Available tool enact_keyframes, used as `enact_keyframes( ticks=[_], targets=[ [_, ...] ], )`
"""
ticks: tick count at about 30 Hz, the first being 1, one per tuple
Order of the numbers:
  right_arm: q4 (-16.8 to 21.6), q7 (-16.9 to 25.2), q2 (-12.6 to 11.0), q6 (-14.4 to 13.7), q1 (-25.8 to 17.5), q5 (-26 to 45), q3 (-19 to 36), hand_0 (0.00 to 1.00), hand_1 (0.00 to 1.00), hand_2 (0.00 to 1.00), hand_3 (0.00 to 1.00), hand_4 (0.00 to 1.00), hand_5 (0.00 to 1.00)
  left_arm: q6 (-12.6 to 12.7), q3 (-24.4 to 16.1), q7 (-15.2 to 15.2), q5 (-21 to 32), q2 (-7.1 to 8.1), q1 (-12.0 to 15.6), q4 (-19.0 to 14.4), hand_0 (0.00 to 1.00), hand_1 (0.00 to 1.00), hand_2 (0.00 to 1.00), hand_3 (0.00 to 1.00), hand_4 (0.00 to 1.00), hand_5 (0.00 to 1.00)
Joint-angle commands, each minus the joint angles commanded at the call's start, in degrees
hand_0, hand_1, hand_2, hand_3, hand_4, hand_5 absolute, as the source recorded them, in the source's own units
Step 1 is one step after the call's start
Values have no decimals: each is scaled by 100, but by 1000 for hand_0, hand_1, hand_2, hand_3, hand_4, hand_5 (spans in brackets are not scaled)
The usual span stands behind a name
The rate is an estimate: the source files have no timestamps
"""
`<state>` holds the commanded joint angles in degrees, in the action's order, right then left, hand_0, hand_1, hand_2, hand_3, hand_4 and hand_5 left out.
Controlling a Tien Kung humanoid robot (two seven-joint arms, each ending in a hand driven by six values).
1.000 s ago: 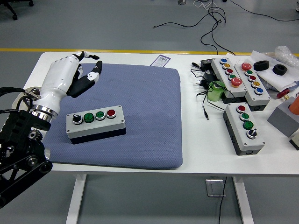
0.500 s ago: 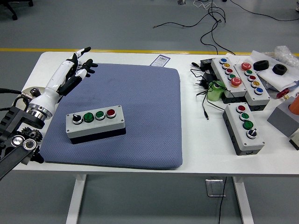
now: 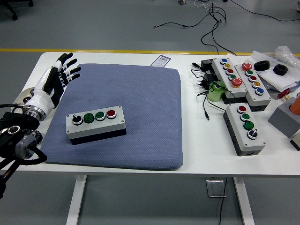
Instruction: Pick up the button,place it on the desk,press the button,press the button
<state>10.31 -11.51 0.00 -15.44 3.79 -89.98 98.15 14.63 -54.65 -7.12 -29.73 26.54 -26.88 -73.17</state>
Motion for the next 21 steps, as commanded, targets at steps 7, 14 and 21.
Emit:
enact_keyframes(
  ticks=[7,14,21],
  targets=[
    [0,7,0,2,9,-7,2,538,641,689,612,283,118,-57,-36,31,157,-5,15,191,820,873,970,998,612,998],
    [0,7,0,4,25,-16,12,538,642,689,612,283,118,-195,-60,78,102,10,15,247,818,869,961,993,614,998],
    [0,7,0,7,36,-34,22,536,642,690,612,283,118,-209,-81,73,88,14,17,268,820,868,954,982,614,998]
  ],
)
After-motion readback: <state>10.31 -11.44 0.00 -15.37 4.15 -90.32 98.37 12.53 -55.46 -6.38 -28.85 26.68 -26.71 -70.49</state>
